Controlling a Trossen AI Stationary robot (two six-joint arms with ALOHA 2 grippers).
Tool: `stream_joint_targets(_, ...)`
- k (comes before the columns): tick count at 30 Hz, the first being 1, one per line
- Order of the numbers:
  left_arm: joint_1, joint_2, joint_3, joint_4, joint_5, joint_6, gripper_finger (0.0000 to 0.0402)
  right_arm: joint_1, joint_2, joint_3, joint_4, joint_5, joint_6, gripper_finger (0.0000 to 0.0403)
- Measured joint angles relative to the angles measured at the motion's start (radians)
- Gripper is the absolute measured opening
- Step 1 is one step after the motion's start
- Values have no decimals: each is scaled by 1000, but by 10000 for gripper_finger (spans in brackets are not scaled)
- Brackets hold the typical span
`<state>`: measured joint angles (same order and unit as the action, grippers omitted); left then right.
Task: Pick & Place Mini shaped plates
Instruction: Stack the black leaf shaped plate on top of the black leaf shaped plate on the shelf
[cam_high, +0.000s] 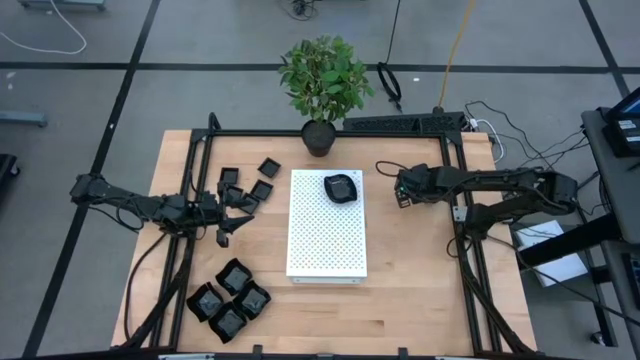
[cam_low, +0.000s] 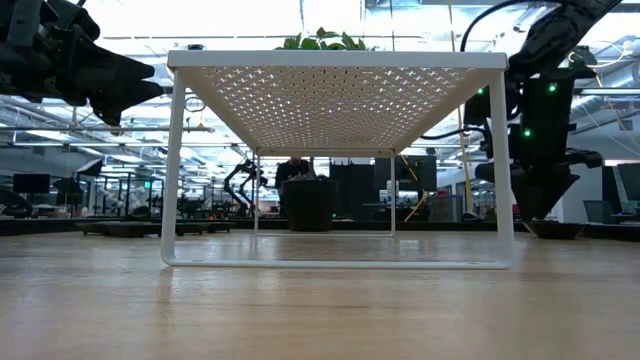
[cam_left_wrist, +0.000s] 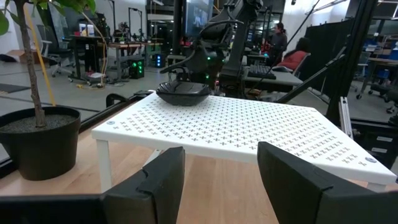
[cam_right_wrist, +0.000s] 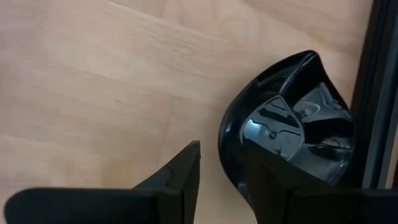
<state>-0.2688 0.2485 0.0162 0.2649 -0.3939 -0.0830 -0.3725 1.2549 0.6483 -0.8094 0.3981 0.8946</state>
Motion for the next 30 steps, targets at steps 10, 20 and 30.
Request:
stream_joint_targets(10, 0, 0, 0, 0, 0, 0, 207, -11, 8, 0, -3, -6, -17, 110)
stream_joint_targets(20, 0, 0, 0, 0, 0, 0, 207, -11, 36, -65, 60, -7, -18, 109)
stream_joint_targets(30, 0, 0, 0, 0, 0, 0, 207, -10, 29, -65, 62, -5, -26, 38)
